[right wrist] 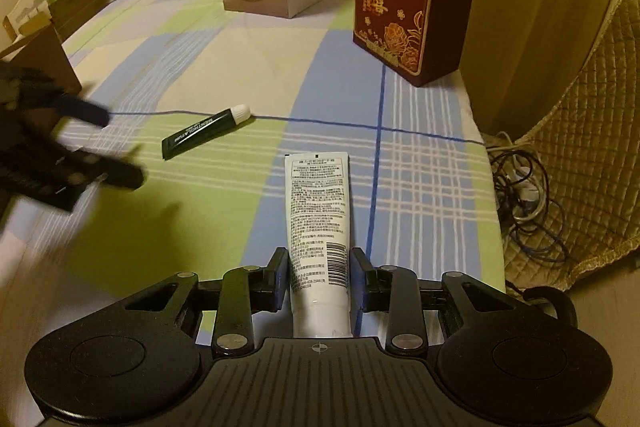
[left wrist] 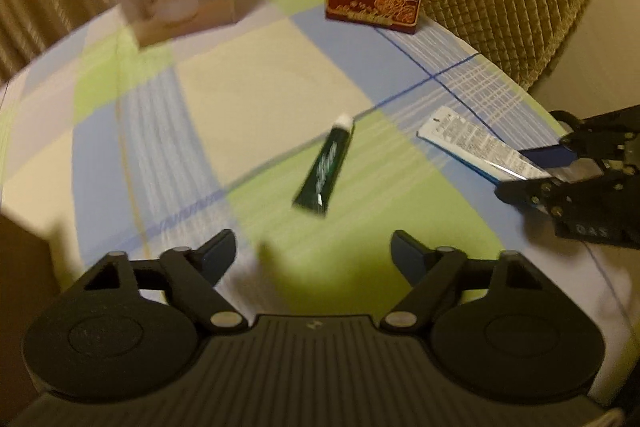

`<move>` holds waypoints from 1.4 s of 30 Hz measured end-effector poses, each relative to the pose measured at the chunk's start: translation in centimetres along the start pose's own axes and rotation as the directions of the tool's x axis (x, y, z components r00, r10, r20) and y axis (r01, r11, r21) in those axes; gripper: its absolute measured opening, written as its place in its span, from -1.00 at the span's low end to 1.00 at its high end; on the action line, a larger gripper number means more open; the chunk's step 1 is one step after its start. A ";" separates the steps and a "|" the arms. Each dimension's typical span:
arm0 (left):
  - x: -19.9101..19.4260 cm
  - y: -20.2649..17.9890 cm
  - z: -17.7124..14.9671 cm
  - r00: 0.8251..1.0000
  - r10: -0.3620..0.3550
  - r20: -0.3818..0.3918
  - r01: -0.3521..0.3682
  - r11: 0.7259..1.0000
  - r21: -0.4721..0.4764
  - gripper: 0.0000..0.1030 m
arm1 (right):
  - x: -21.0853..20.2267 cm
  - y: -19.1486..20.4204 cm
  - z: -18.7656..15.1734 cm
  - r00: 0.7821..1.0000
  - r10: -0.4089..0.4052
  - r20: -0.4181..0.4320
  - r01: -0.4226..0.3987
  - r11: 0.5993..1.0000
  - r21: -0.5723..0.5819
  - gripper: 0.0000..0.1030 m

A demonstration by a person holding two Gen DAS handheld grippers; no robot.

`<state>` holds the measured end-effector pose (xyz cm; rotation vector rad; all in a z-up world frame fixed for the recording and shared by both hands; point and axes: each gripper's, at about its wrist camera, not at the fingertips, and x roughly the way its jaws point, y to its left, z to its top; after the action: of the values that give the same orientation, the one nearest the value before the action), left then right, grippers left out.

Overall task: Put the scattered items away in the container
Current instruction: 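Grasp the white tube with the right tool while the left tool grasps the green lip balm, then carry the lip balm with the left tool while the right tool carries the white tube to the box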

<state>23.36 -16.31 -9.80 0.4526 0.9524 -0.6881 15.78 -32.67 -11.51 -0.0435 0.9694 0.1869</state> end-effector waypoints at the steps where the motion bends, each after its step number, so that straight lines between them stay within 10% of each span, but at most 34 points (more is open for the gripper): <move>1: 0.5 0.0 0.5 1.000 -0.008 0.007 0.008 1.000 0.010 0.46 | 0.1 -0.2 0.0 1.000 0.000 0.002 0.000 1.000 0.006 -0.32; 14: 5.2 0.8 3.4 0.996 -0.092 -0.003 0.092 0.996 -0.007 -0.69 | 0.4 -0.4 0.2 1.000 0.011 0.015 -0.011 1.000 0.017 -0.32; 28: 1.5 2.2 -1.4 0.991 -0.074 -0.109 0.049 0.976 -0.212 -0.41 | 1.0 -0.2 1.0 0.999 0.024 0.027 -0.023 0.999 -0.029 -0.26; 30: 1.6 2.0 -1.2 0.992 -0.071 -0.109 0.046 0.976 -0.214 -0.39 | 1.2 -0.1 1.2 0.999 0.020 0.035 -0.019 0.999 -0.030 0.54; 34: 1.6 1.4 -1.4 0.994 -0.045 -0.098 0.025 0.981 -0.192 -0.43 | 1.7 0.2 1.4 0.998 0.012 0.055 -0.009 0.999 -0.049 0.44; 36: 1.6 1.2 -1.6 0.995 -0.024 -0.095 0.007 0.984 -0.176 -0.60 | 2.0 0.6 1.4 0.998 0.005 0.066 0.000 0.997 -0.073 -0.20; 42: 0.6 1.2 -2.7 0.994 -0.038 -0.104 0.015 0.978 -0.206 -0.73 | 1.3 2.2 0.8 0.999 0.028 0.039 -0.023 0.991 -0.131 -0.29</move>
<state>22.89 -13.93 -11.70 0.2973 1.1209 -0.5865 16.76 -30.25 -12.03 -0.1466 0.9164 0.2732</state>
